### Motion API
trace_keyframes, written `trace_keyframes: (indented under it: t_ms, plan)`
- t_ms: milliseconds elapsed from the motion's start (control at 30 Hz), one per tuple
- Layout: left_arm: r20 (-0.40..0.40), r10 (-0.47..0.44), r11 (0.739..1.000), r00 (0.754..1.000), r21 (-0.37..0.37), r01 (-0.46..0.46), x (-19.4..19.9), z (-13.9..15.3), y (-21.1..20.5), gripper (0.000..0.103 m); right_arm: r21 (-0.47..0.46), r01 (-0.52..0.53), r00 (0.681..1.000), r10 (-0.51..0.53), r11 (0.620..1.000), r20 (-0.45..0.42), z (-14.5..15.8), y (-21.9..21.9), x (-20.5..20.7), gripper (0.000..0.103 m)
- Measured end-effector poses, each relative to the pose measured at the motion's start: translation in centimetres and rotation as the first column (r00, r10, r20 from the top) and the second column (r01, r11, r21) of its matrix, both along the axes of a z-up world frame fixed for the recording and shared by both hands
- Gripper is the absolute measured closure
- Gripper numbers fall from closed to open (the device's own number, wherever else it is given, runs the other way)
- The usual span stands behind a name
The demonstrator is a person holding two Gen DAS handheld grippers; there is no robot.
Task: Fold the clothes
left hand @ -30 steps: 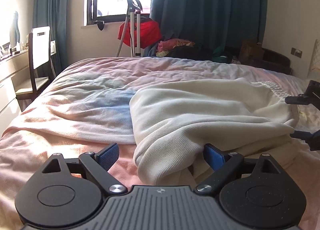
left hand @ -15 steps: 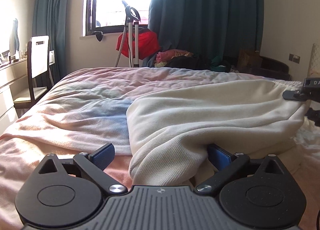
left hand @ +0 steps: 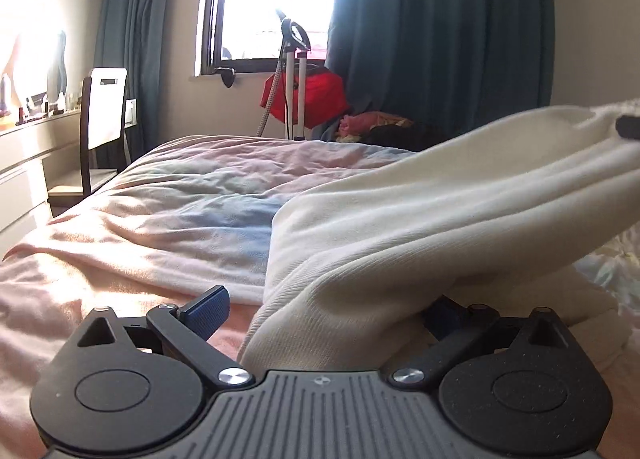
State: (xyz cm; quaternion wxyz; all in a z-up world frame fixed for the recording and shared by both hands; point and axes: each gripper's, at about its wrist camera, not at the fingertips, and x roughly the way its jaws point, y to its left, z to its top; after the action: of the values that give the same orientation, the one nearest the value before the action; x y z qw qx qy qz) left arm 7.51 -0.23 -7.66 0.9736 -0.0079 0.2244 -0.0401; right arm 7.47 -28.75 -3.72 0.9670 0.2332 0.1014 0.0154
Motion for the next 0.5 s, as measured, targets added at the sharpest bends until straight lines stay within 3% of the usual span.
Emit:
trace_keyframes:
  t_ms: [100, 267, 433, 500]
  plan:
    - [-0.025, 0.015, 1.000, 1.000, -0.022, -0.016, -0.3, 0.1, 0.2, 0.002, 0.055, 0.050, 0.993, -0.044, 0.997, -0.113, -2.0, -1.3, 1.1, 0.057]
    - [-0.145, 0.049, 0.989, 0.988, -0.135, -0.069, -0.2, -0.8, 1.2, 0.002, 0.254, 0.142, 0.936, -0.046, 0.957, -0.348, -7.2, -4.2, 1.9, 0.049]
    - [-0.164, 0.049, 0.985, 0.985, -0.157, -0.075, 0.1, -1.0, 1.6, 0.002, 0.340, 0.180, 0.923, -0.039, 0.923, -0.382, -9.3, -4.7, 1.8, 0.030]
    - [-0.162, 0.053, 0.985, 0.985, -0.153, -0.078, 0.0, -1.0, 1.6, 0.002, 0.427, 0.177, 0.920, 0.005, 0.887, -0.393, -10.3, -5.0, 2.0, 0.020]
